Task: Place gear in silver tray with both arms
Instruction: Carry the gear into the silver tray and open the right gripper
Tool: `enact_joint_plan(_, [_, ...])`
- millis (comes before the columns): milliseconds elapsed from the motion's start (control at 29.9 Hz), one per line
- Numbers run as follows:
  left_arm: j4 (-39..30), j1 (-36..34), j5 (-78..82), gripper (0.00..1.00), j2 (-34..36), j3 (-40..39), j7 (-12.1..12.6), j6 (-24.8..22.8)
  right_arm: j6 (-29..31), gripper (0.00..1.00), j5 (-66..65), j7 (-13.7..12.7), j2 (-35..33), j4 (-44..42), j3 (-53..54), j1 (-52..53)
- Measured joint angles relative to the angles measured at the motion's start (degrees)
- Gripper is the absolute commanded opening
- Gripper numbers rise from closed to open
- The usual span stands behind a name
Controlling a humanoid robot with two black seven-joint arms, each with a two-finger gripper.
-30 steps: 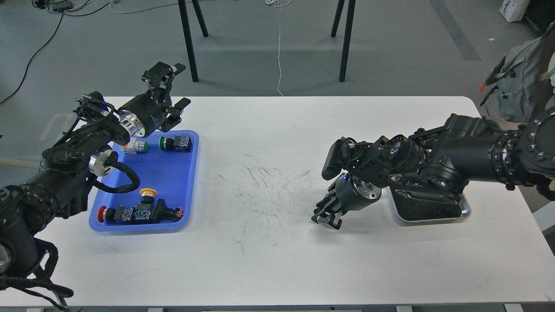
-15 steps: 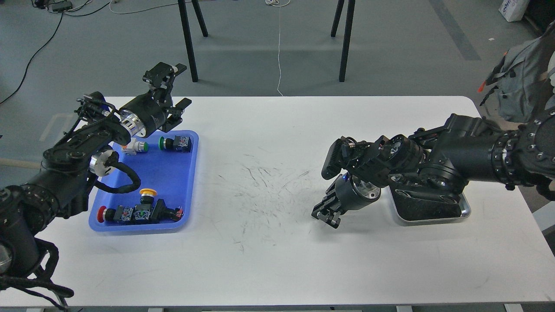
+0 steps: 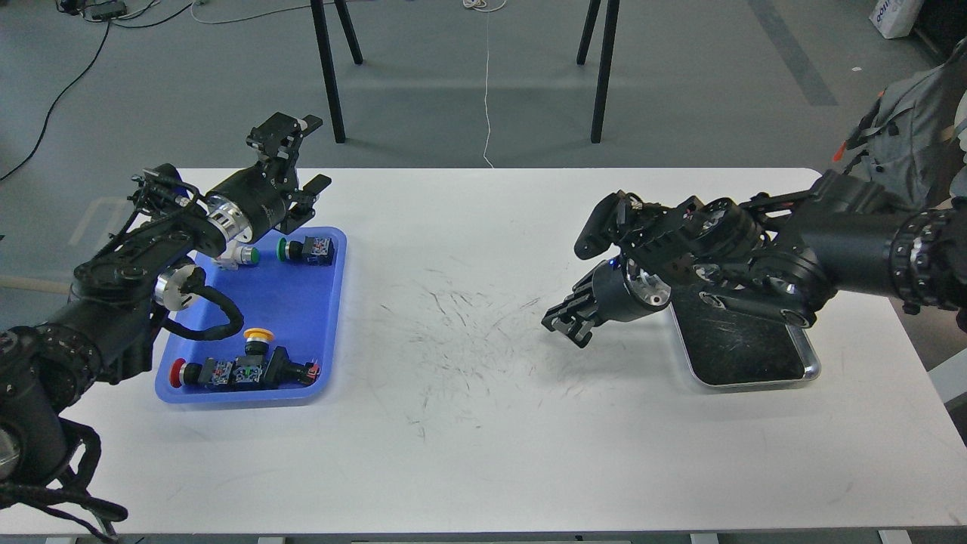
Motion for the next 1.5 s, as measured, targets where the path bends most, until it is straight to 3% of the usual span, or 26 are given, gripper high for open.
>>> enact_joint_plan(635, [1.8, 0.2, 0.0, 1.0, -0.3, 0.1, 0.0, 0.0, -0.3, 0.02, 23.1, 0.0, -23.2, 0.0, 4.8, -7.9])
enact_joint_plan(1070, [1.8, 0.2, 0.1, 1.0, -0.3, 0.5, 0.0, 0.0, -0.4, 0.02, 33.3, 0.0, -27.0, 1.6, 11.3, -21.7])
enact_joint_plan(1504, [2.6, 0.2, 0.1, 1.0, -0.6, 0.5, 0.0, 0.0, 2.6, 0.08, 33.0, 0.0, -31.2, 4.1, 11.3, -24.2])
